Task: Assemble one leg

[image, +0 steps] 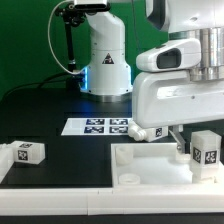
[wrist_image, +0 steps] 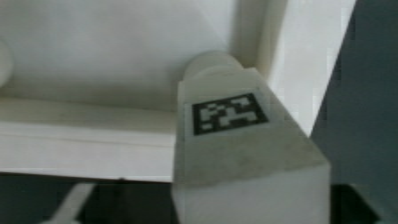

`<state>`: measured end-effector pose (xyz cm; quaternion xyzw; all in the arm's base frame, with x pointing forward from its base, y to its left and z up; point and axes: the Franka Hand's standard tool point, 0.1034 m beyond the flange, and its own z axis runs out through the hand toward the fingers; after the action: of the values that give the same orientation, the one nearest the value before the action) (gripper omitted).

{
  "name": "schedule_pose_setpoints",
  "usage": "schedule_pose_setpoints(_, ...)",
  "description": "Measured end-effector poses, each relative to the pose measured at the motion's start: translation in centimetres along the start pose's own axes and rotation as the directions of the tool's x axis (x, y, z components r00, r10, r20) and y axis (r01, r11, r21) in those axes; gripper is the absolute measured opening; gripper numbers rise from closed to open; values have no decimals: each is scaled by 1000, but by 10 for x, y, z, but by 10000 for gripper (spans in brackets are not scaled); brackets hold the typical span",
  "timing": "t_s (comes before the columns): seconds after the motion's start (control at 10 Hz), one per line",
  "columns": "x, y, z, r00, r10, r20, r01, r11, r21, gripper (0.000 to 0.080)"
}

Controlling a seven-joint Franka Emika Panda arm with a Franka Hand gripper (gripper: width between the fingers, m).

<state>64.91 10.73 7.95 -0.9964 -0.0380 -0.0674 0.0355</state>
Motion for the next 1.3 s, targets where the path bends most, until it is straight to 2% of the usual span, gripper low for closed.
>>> schedule_pose_setpoints(0.1,0,0,0,998,57,0,-57,998,0,343)
schedule_pose_setpoints(0.2,0,0,0,992,124,0,-124,992,0,284)
schedule_pose_setpoints(0.3,0,0,0,983,186,0,-186,983,0,284)
schedule_pose_setpoints(0.5,-1,4,1,887,462,-2,-462,887,-5,284)
schedule_pose_setpoints(0.6,-2,6,1,781,624,4,-624,781,-10,284)
schedule_pose_setpoints(0.7,-5,6,1,615,788,32,-788,616,-22,284)
schedule_pose_setpoints(0.8,-5,8,2,467,882,61,-883,469,-34,284)
schedule_pose_setpoints(0.9,-6,9,2,370,927,65,-927,372,-38,285)
schedule_pose_setpoints(1.1,-7,10,2,303,951,62,-951,306,-43,285)
schedule_pose_setpoints(1.2,-6,10,2,340,938,64,-938,343,-40,343)
schedule_pose_setpoints(1.3,-7,7,3,441,896,60,-895,443,-41,477)
